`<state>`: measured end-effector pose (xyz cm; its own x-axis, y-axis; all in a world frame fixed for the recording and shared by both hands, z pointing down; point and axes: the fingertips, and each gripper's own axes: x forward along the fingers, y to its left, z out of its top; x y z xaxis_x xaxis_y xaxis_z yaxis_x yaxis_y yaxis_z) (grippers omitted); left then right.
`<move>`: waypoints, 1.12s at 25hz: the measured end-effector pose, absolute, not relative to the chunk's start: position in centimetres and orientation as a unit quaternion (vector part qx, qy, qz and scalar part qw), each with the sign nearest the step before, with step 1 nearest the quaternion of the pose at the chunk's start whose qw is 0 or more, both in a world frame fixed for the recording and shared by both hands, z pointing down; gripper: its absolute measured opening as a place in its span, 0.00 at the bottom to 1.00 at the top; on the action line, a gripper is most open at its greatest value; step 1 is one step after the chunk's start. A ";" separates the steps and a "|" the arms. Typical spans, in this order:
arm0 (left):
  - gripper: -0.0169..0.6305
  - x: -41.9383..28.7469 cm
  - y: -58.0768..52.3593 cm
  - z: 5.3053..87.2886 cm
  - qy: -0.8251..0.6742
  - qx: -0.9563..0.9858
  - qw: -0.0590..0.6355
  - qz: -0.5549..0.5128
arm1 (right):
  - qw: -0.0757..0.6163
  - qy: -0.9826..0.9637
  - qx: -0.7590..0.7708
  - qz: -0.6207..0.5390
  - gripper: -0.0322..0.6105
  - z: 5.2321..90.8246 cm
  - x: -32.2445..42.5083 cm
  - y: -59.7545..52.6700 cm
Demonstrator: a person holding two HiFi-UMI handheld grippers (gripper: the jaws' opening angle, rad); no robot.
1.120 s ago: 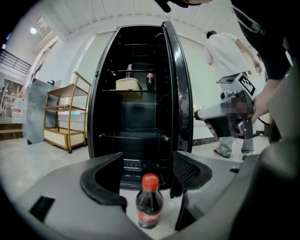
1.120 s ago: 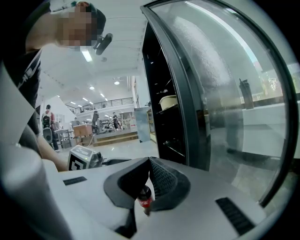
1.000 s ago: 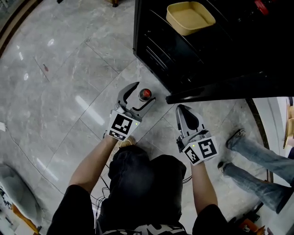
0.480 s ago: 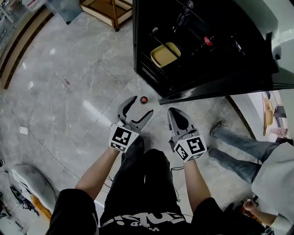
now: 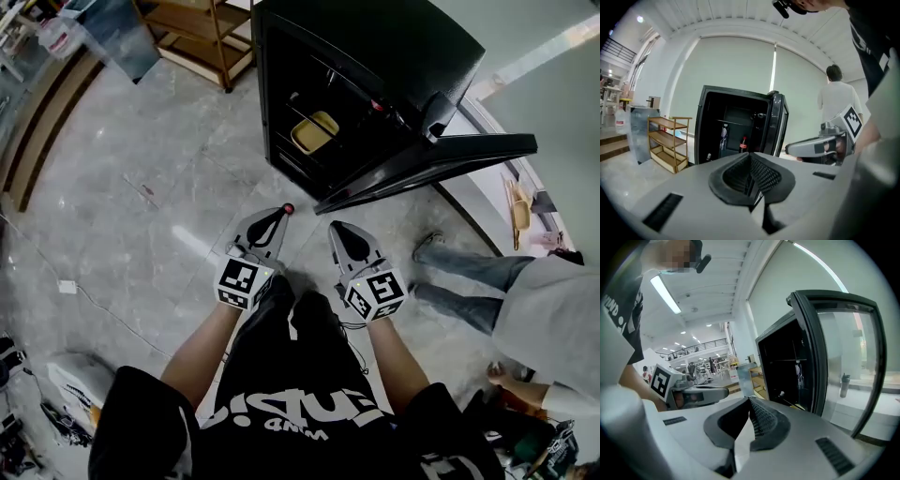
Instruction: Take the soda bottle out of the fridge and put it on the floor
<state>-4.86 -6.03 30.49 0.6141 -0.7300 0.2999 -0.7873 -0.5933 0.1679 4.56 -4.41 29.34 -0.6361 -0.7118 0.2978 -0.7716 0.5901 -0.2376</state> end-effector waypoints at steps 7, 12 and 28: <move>0.04 -3.6 -5.4 25.7 -0.418 0.893 0.146 0.085 | 0.078 -0.887 0.422 0.171 0.08 25.7 5.6 -3.9; 0.04 -3.7 -4.1 22.1 -0.423 0.891 0.139 0.088 | 0.074 -0.882 0.442 0.146 0.08 22.3 8.5 -3.3; 0.04 -4.8 -0.8 16.6 -0.472 0.873 0.107 0.058 | 0.053 -0.860 0.494 0.113 0.08 17.7 15.2 -0.7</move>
